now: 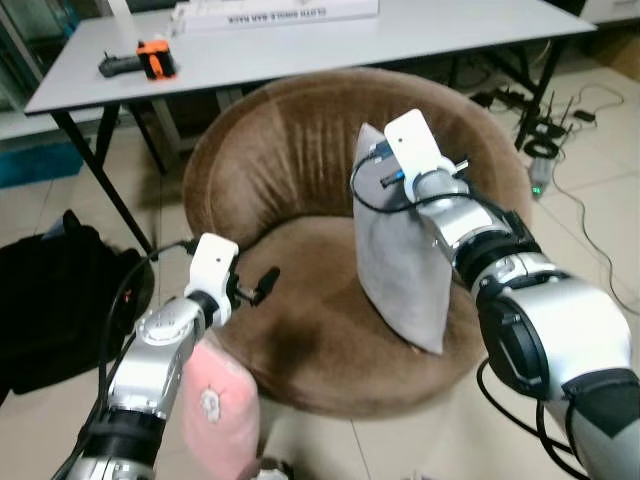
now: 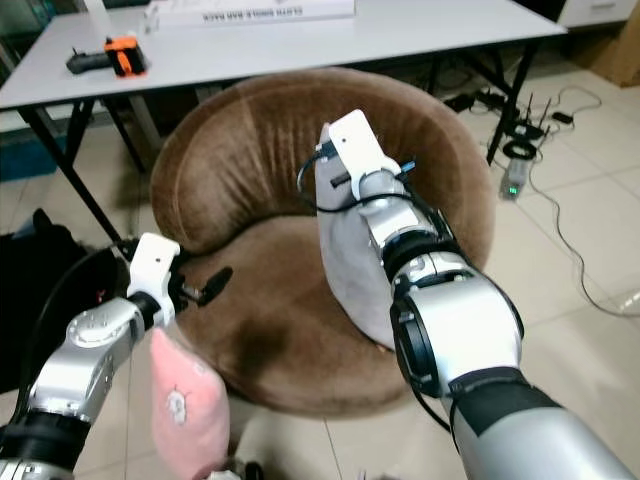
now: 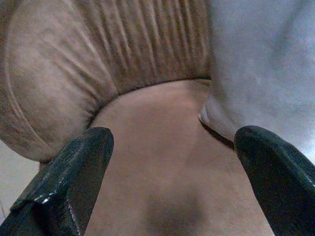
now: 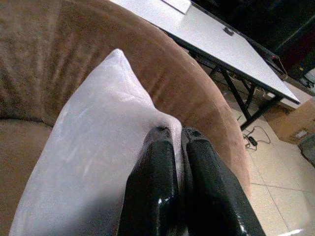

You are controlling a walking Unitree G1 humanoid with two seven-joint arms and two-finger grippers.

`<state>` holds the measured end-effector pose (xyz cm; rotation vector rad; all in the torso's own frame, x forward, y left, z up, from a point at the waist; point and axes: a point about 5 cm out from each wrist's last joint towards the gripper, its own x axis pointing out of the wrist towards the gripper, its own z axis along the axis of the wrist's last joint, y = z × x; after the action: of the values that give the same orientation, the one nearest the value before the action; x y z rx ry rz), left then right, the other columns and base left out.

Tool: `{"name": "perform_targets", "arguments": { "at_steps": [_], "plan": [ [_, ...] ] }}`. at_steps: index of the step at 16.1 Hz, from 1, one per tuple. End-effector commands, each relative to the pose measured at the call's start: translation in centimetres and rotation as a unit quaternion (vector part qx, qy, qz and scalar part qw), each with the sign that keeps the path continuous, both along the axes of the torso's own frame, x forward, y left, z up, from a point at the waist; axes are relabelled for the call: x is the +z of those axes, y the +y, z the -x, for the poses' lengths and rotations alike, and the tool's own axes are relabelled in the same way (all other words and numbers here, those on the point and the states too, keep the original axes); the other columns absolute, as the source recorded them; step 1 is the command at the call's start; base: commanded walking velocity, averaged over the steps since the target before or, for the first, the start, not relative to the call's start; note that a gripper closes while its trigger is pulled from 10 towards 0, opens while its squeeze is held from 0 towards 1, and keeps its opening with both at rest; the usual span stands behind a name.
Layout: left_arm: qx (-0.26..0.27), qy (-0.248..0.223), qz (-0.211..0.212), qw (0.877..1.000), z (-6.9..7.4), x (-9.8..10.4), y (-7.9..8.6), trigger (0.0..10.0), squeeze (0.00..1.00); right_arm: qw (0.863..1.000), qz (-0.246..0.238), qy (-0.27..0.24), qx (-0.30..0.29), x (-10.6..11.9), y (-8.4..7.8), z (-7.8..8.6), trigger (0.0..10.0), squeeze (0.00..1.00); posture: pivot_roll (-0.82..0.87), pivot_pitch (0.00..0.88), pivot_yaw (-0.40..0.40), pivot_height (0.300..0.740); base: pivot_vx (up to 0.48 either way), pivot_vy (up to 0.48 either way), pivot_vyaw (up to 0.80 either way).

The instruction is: Move the pillow to the sofa from floor

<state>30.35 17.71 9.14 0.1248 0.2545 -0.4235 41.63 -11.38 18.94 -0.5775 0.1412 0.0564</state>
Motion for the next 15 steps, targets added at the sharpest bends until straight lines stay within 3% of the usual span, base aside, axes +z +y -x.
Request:
{"name": "perform_targets", "arguments": {
  "at_steps": [1, 3, 6, 15],
  "plan": [
    [0.003, -0.006, 0.005, 1.000, 0.1, 0.2, 0.1, 10.0, 0.00, 1.000, 0.000, -0.024, 0.017, 1.5, 1.0, -0.3, 10.0, 0.00, 0.16, 0.050, 0.043, 0.740, 0.000, 0.000, 0.00],
    [0.000, -0.005, 0.000, 1.000, 0.3, 0.1, 0.0, 10.0, 0.00, 0.999, 0.002, -0.021, 0.024, 1.6, 1.4, -0.3, 10.0, 0.00, 0.16, 0.052, 0.042, 0.740, 0.000, 0.000, 0.00],
    [-0.001, -0.003, 0.001, 1.000, 0.9, 0.0, 0.0, 10.0, 0.00, 0.999, -0.043, -0.001, 0.013, 1.3, 1.4, -0.2, 10.0, 0.00, 0.19, 0.058, 0.034, 0.740, 0.000, 0.000, 0.00],
    [0.014, 0.004, 0.003, 1.000, 2.2, -0.5, 0.0, 10.0, 0.00, 0.999, -0.023, 0.006, 0.027, 1.0, 2.3, -0.1, 10.0, 0.00, 0.24, 0.084, 0.009, 0.740, 0.000, 0.000, 0.00]
  ]
}}
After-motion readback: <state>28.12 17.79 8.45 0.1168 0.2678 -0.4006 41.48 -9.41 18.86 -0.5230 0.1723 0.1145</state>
